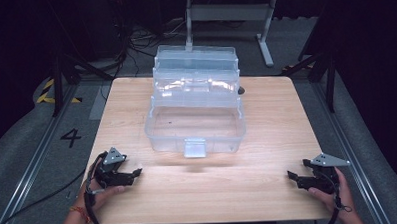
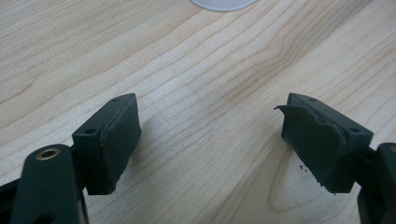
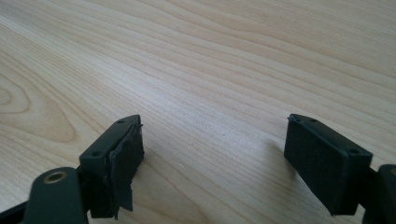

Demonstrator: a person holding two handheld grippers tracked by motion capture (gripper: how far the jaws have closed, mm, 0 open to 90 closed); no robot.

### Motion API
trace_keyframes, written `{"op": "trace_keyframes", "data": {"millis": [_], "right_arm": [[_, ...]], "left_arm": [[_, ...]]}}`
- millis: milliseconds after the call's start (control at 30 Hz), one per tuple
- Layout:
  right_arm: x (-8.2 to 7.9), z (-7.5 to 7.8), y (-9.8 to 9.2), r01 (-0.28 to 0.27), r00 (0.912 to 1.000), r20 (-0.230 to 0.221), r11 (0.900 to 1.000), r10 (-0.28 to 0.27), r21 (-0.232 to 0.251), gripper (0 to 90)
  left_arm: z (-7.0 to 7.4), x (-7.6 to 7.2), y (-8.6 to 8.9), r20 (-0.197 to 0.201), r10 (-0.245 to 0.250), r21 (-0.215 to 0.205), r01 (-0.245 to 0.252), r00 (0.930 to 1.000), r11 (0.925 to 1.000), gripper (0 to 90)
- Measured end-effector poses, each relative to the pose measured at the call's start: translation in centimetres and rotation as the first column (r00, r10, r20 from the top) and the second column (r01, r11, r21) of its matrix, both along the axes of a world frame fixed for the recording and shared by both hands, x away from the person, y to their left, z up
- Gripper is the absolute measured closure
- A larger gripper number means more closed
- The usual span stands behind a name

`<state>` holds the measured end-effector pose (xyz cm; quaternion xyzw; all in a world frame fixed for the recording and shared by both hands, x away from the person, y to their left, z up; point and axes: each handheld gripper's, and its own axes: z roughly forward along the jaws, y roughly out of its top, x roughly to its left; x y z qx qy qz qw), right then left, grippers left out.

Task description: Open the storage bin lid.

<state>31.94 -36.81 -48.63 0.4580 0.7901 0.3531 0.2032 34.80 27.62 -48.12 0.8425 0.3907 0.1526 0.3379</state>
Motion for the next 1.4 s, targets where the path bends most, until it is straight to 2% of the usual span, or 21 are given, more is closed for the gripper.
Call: {"op": "trace_keyframes", "data": {"millis": [267, 333, 1400], "right_arm": [[0.17, -0.03, 0.03, 0.003, 1.0, -0.007, 1.0, -0.003, 0.006, 18.9], [0.17, -0.03, 0.03, 0.003, 1.0, -0.007, 1.0, -0.003, 0.006, 18.9], [0.17, -0.03, 0.03, 0.003, 1.0, -0.007, 1.0, -0.003, 0.006, 18.9]], "left_arm": [[0.03, -0.01, -0.01, -0.001, -0.001, 0.002, 0.001, 1.0, 1.0, 19.8], [0.01, 0.04, 0.01, 0.016, 0.0, 0.011, 0.0, 0.9999, 0.9999, 19.8], [-0.02, 0.03, -0.14, -0.005, -0.006, 0.002, 0.006, 1.0, 1.0, 17.3]]}}
